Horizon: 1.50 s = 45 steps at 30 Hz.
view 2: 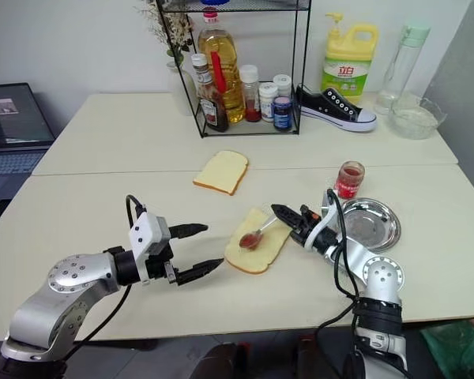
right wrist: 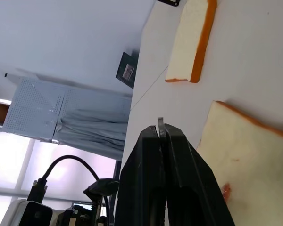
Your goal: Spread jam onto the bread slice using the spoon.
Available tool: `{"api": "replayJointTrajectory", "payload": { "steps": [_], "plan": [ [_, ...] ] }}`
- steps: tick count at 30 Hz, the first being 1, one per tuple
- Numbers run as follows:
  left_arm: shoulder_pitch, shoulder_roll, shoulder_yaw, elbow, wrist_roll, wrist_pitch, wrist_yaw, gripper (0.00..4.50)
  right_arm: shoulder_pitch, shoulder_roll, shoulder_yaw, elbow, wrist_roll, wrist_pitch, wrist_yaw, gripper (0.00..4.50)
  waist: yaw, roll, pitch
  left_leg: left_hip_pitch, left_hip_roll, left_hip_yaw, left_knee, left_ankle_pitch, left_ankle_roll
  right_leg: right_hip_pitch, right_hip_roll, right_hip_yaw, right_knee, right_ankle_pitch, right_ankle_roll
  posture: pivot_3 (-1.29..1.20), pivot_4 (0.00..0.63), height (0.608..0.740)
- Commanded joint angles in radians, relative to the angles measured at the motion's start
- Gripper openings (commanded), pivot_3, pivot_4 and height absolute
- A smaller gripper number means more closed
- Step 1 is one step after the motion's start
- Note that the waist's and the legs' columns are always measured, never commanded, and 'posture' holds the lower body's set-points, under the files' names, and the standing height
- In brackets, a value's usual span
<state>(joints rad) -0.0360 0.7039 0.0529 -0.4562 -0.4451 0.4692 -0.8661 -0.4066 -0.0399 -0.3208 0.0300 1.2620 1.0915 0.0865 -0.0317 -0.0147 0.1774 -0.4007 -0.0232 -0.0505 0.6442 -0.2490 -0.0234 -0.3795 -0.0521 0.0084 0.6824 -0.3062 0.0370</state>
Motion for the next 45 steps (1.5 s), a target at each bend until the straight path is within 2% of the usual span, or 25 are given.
{"api": "replayJointTrajectory", "payload": {
  "steps": [1,12,20,29,35,39,45],
  "plan": [
    [0.008,0.009,0.015,-0.034,-0.013,-0.002,0.000,4.50,-0.026,0.004,0.022,0.052,-0.041,-0.049,0.067,0.01,0.000,0.000,0.000,0.000,0.000,0.000,0.000,0.000,0.000,0.000,0.000,0.000,0.000,0.000,0.000,0.00,0.150,0.740],
    [0.007,0.017,0.022,-0.042,-0.021,0.004,0.001,4.50,-0.066,-0.062,0.042,0.241,-0.230,-0.174,0.235,0.01,0.001,-0.002,-0.001,0.003,0.000,0.000,0.001,0.000,0.000,0.003,0.000,0.000,0.000,0.000,0.000,0.00,0.150,0.740],
    [-0.015,0.013,0.008,-0.026,-0.019,-0.001,-0.001,4.50,-0.064,-0.128,0.050,0.170,-0.270,-0.177,0.279,0.01,0.011,-0.003,-0.002,0.003,-0.001,-0.001,0.001,0.000,0.000,0.005,-0.001,-0.002,-0.001,0.000,0.001,0.00,0.150,0.740],
    [-0.028,0.011,0.000,-0.020,-0.020,-0.002,-0.007,4.50,-0.071,-0.123,0.032,0.081,-0.242,-0.153,0.238,0.01,0.002,-0.003,-0.002,0.002,-0.001,-0.001,0.000,0.000,0.000,0.003,-0.001,-0.001,-0.001,0.000,0.001,0.00,0.150,0.740],
    [-0.026,0.009,-0.001,-0.025,-0.022,0.002,-0.002,4.50,-0.062,-0.068,0.047,0.011,-0.205,-0.119,0.204,0.01,0.002,-0.002,-0.002,0.002,0.000,-0.001,0.000,0.000,0.000,0.003,-0.001,-0.001,-0.001,0.000,0.001,0.00,0.150,0.740],
    [-0.023,0.008,-0.003,-0.034,-0.024,0.006,0.003,4.50,-0.045,-0.047,0.080,0.037,-0.248,-0.134,0.219,0.01,0.003,-0.002,-0.002,0.002,0.000,-0.001,0.000,0.000,0.000,0.002,-0.001,-0.001,-0.001,0.000,0.001,0.00,0.150,0.740],
    [-0.018,0.012,0.004,-0.039,-0.025,0.007,0.006,4.50,-0.024,-0.089,0.135,0.093,-0.353,-0.181,0.292,0.01,0.003,-0.002,-0.002,0.001,-0.001,-0.001,0.000,0.000,0.000,0.002,-0.001,-0.001,-0.001,0.000,0.001,0.00,0.150,0.740]
  ]
}}
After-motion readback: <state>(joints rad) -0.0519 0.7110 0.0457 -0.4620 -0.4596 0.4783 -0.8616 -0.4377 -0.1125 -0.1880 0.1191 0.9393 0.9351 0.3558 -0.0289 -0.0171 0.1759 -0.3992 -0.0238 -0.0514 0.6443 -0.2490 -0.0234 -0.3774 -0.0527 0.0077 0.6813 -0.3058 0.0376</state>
